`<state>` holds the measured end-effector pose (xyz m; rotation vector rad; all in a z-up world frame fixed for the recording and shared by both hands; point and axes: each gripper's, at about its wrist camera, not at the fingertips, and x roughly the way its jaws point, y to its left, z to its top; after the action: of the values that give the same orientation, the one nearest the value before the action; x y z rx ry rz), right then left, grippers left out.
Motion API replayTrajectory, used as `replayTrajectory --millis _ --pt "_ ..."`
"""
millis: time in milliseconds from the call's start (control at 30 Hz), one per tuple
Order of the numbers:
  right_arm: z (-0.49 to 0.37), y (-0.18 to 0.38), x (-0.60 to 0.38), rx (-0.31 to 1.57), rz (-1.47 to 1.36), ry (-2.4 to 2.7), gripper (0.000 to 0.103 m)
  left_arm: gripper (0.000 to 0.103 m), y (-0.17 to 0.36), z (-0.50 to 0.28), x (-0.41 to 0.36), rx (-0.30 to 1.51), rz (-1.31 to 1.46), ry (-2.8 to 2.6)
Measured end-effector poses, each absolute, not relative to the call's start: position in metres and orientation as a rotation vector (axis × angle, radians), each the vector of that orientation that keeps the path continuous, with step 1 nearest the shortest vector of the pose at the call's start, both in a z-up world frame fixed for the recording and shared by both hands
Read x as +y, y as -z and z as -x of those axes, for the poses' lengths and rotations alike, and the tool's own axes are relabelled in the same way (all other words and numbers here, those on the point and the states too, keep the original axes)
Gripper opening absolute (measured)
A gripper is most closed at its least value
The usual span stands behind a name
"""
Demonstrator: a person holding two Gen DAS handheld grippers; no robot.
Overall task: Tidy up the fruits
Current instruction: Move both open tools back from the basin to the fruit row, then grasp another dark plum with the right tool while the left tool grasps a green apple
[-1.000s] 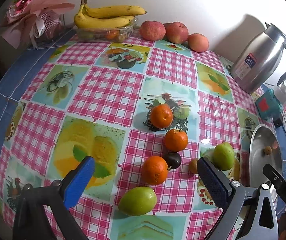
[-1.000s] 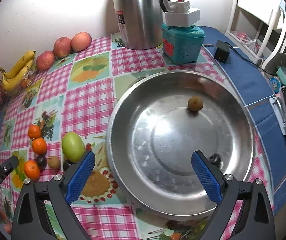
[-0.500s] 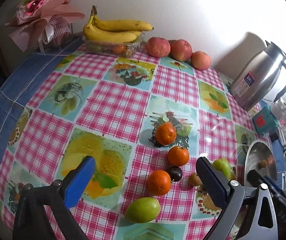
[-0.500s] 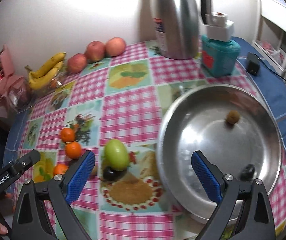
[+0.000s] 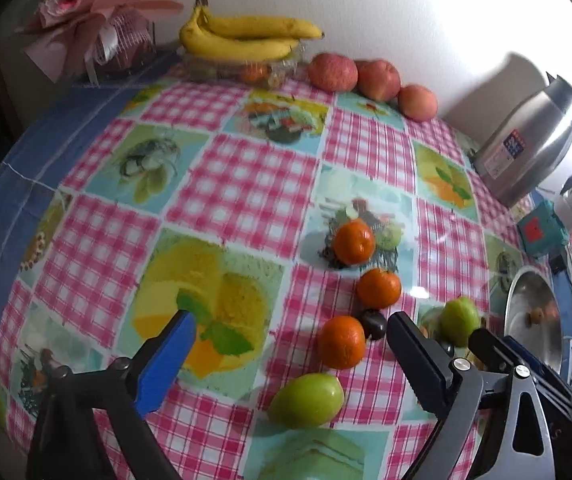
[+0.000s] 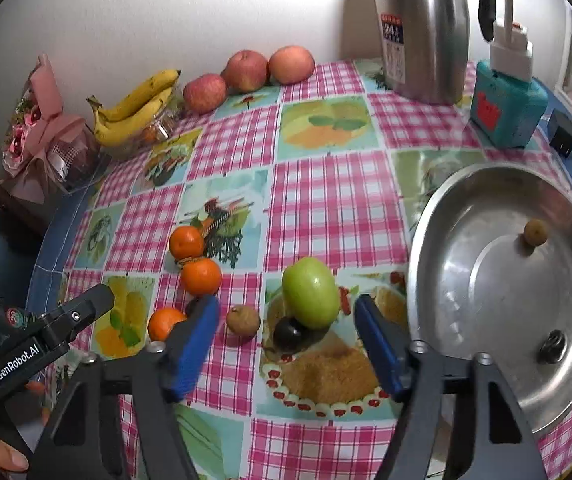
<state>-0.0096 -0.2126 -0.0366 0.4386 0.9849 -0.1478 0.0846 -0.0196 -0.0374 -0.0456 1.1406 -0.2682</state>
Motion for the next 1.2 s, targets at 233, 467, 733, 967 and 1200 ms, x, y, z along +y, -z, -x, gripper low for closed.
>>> replayTrajectory --millis 233,467,733,967,1200 --pt "0.011 0.053 -0.21 1.044 -0.485 0.139 0.064 0.096 0.059 -0.079 -0.028 1.234 0.024 0.287" --pt "0.01 0.065 -0.21 1.075 -0.519 0.151 0.061 0.09 0.076 -0.07 -0.029 1.312 0.003 0.295" --pt "0.008 0.071 -0.209 1.103 -0.524 0.162 0.059 0.08 0.09 -0.062 -0.031 1.376 -0.008 0.303" --pt "0.007 0.072 -0.207 1.108 -0.525 0.154 0.059 0.056 0.094 -0.066 -0.03 1.389 0.005 0.301" --pt "0.004 0.074 -0.206 1.118 -0.528 0.16 0.055 0.053 0.094 -0.064 -0.032 1.399 0.018 0.31"
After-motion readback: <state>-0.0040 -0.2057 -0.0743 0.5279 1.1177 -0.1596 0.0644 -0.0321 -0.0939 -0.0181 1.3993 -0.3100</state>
